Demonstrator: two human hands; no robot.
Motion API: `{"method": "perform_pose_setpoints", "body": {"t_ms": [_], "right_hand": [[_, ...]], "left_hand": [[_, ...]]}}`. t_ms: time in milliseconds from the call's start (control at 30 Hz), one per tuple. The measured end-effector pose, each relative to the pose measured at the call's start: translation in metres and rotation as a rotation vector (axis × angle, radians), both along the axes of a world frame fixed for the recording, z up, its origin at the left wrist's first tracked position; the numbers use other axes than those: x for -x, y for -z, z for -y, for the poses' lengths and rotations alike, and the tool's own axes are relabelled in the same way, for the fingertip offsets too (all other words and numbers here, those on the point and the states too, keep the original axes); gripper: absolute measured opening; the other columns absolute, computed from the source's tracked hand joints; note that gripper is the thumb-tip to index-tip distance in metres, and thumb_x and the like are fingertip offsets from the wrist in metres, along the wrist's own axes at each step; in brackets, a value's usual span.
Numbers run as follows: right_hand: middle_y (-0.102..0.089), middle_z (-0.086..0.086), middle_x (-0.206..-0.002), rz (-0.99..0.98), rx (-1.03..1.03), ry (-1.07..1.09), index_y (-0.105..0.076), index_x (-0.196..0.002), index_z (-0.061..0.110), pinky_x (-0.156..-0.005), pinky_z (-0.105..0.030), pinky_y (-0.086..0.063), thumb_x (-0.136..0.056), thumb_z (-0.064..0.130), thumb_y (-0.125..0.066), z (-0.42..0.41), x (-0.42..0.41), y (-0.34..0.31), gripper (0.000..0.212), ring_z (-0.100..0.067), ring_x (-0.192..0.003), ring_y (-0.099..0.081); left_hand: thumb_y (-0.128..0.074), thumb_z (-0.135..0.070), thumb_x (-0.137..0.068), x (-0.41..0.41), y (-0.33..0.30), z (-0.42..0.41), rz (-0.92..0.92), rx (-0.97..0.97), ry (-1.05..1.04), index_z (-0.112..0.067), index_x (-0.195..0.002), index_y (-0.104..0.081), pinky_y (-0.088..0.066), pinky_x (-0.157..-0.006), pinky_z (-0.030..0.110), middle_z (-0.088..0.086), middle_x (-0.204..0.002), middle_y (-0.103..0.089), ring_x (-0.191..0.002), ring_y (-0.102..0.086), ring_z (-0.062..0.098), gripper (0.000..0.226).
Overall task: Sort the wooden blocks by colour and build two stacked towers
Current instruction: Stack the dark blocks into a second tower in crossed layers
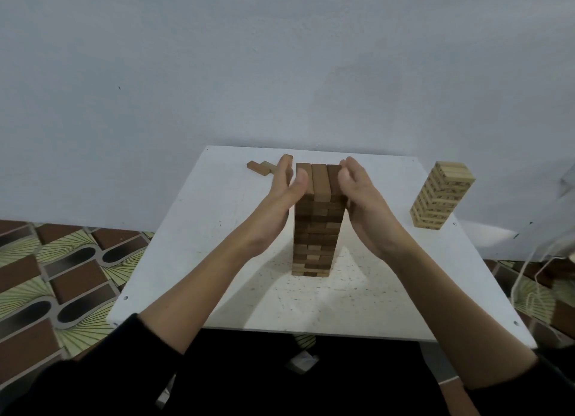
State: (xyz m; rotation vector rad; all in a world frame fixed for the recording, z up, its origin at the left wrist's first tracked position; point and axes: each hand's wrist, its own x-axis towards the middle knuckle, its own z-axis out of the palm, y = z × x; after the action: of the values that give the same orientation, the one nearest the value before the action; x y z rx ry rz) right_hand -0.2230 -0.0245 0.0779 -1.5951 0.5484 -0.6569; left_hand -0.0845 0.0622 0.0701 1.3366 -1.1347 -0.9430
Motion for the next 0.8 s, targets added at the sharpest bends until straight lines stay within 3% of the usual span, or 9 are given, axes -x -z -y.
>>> {"method": "perform_pose_setpoints", "body": {"t_ms": [100, 167, 333, 567, 800], "right_hand": [[-0.031, 0.009, -0.149, -0.001, 0.069, -0.016, -0.021, -0.143, 0.028, -0.116, -0.033, -0.017, -0.069, 0.029, -0.07, 0.012, 0.009, -0.003, 0.088, -0.004, -0.139, -0.025], [-0.035, 0.008, -0.147, -0.047, 0.15, -0.071, -0.021, -0.143, 0.03, -0.117, -0.034, -0.016, -0.065, 0.022, -0.075, 0.019, 0.013, -0.004, 0.095, -0.005, -0.139, -0.027], [-0.043, 0.004, -0.139, -0.097, 0.207, -0.118, -0.021, -0.14, 0.036, -0.119, -0.044, -0.015, -0.056, 0.034, -0.081, 0.029, 0.011, -0.005, 0.103, -0.009, -0.136, -0.033], [-0.049, 0.005, -0.13, -0.104, 0.229, -0.088, -0.023, -0.141, 0.032, -0.117, -0.046, -0.019, -0.065, 0.02, -0.078, 0.028, 0.008, -0.006, 0.094, -0.011, -0.132, -0.039], [-0.051, 0.002, -0.127, -0.106, 0.218, -0.068, -0.027, -0.139, 0.032, -0.115, -0.048, -0.025, -0.067, 0.021, -0.076, 0.026, 0.006, -0.006, 0.088, -0.013, -0.129, -0.042]], "left_hand": [[-0.071, -0.043, -0.071, -0.015, -0.005, -0.002, 0.076, 0.032, 0.004, -0.028, -0.15, 0.0, -0.019, -0.116, 0.028, -0.009, -0.157, -0.017, -0.142, -0.016, 0.0, 0.107], [-0.078, -0.037, -0.066, -0.021, -0.002, 0.0, 0.147, 0.03, 0.018, -0.029, -0.149, -0.002, -0.021, -0.117, 0.031, -0.008, -0.152, -0.028, -0.14, -0.023, -0.001, 0.113], [-0.076, -0.022, -0.068, -0.023, -0.004, 0.007, 0.163, 0.04, 0.022, -0.027, -0.149, -0.005, -0.024, -0.118, 0.04, -0.011, -0.141, -0.041, -0.136, -0.034, 0.003, 0.108], [-0.077, -0.027, -0.066, -0.021, -0.007, 0.012, 0.177, 0.043, -0.006, -0.03, -0.148, -0.009, -0.031, -0.115, 0.042, -0.003, -0.141, -0.042, -0.131, -0.04, 0.006, 0.106], [-0.077, -0.026, -0.066, -0.021, -0.007, 0.011, 0.177, 0.034, -0.01, -0.031, -0.148, -0.01, -0.033, -0.113, 0.042, -0.002, -0.141, -0.042, -0.129, -0.042, 0.005, 0.107]]}}
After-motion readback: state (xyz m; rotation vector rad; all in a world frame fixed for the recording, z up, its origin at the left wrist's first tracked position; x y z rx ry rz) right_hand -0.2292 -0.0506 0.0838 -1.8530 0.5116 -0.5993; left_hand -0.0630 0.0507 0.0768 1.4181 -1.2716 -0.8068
